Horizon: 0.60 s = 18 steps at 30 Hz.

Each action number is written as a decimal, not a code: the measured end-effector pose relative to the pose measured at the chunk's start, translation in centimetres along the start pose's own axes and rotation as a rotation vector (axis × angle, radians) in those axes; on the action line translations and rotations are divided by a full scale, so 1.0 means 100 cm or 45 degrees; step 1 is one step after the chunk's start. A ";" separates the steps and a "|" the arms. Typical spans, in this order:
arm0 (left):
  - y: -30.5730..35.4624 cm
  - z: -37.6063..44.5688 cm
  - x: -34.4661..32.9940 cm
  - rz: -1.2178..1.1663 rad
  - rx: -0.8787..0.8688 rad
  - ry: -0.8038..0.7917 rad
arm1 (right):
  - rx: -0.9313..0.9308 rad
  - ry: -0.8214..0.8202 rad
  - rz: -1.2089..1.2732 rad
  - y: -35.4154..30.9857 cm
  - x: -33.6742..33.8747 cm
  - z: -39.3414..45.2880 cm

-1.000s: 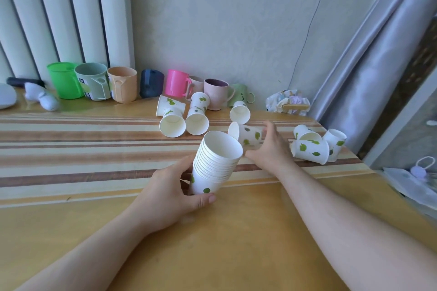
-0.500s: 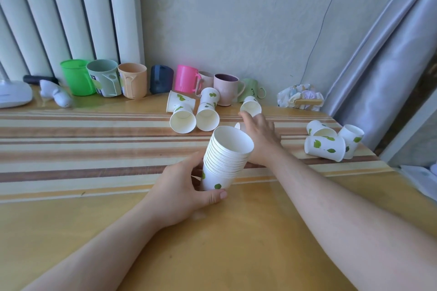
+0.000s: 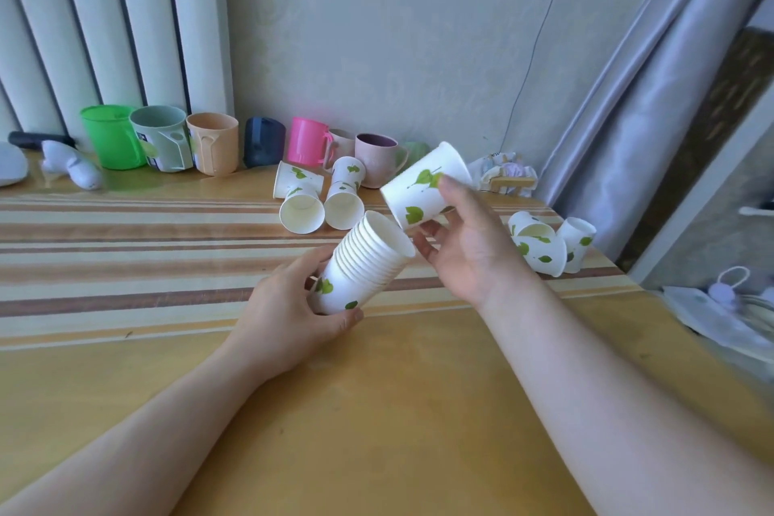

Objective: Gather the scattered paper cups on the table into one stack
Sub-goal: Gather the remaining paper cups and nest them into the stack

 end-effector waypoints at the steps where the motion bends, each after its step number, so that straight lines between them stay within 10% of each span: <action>1: 0.000 0.000 0.000 0.012 -0.007 0.002 | 0.048 -0.070 -0.130 -0.001 -0.005 -0.005; 15: 0.004 -0.011 -0.001 -0.053 -0.060 -0.119 | 0.000 -0.597 -0.536 0.041 0.007 -0.034; 18: 0.007 -0.015 -0.003 -0.008 -0.009 -0.164 | 0.134 -0.316 -0.854 0.034 0.055 -0.019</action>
Point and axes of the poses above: each hand's wrist, its own z-axis towards the middle knuckle, its own x-axis out of the back of the hand, y = z × x, the point moved 7 cm from there along z, towards the middle knuckle, and after that the axes turned 9 degrees about x, right-handed, at the moved point
